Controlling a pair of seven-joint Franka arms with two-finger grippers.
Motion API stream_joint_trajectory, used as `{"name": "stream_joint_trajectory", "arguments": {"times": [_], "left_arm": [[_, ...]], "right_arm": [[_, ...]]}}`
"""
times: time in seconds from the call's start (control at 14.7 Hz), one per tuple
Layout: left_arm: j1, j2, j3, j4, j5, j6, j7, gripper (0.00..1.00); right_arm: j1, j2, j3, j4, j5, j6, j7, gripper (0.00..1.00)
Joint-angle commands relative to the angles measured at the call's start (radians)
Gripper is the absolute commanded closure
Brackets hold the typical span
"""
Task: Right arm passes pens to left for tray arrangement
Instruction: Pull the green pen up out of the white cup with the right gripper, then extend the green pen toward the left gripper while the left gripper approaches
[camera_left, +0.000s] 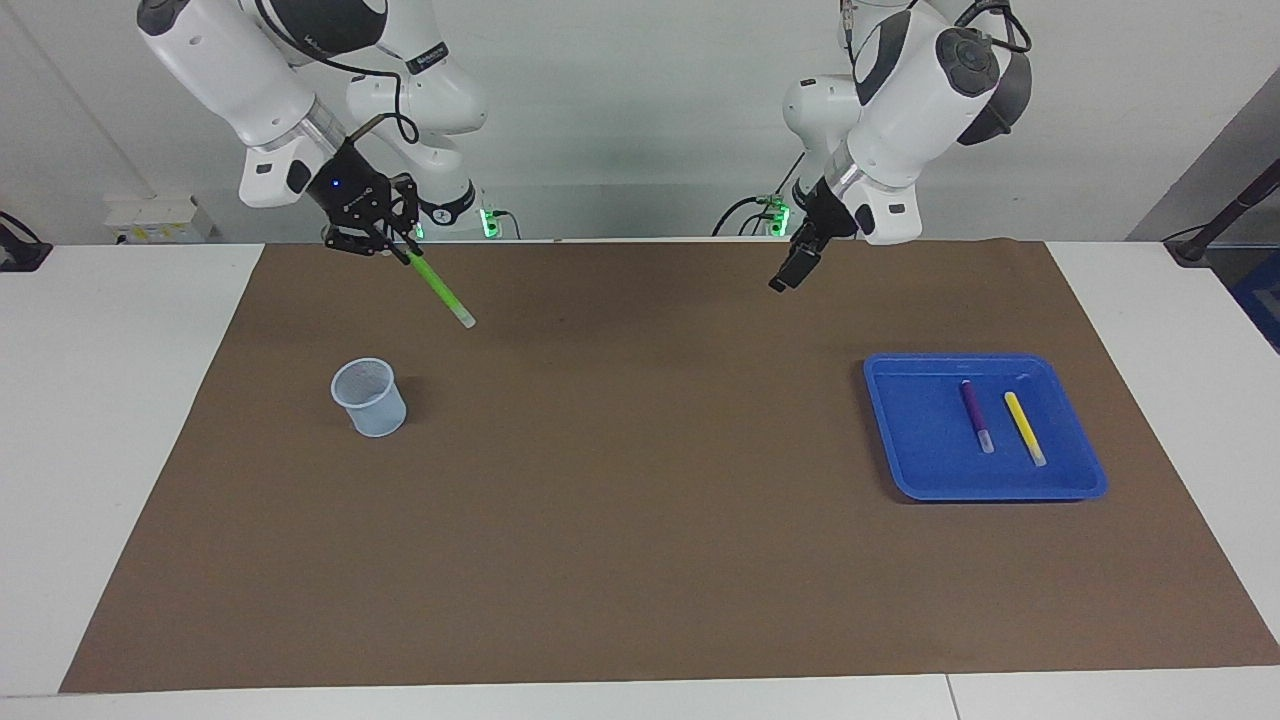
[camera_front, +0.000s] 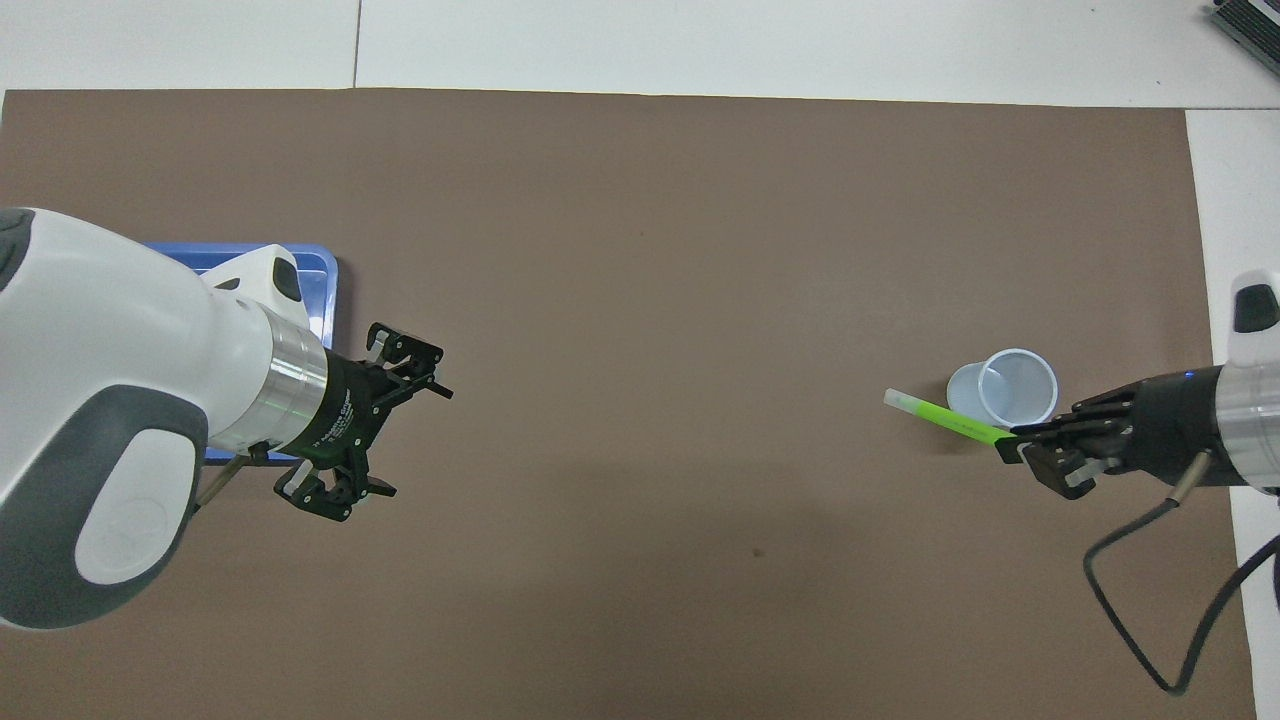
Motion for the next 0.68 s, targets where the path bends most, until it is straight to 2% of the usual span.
{"name": "stream_joint_trajectory", "arguments": {"times": [0.0,0.2,0.61], "left_arm": [[-0.008,-0.031,0.004,-0.031,-0.017,0.034,-0.047,0.00],[-0.017,-0.027,-0.002,-0.031,-0.037,0.078,-0.135,0.00],[-0.140,-0.015,-0.003,-0.020,-0.061,0.168,-0.342,0.00]], "right_arm": [[-0.009,-0.013,0.034,0.003,0.064,-0.031,-0.070,1.00],[0.032,-0.014,0.043,0.003,0.126,-0.038,-0.087,1.00],[0.061,-0.016,0.047,0.003,0.210,-0.031,-0.087,1.00]]}}
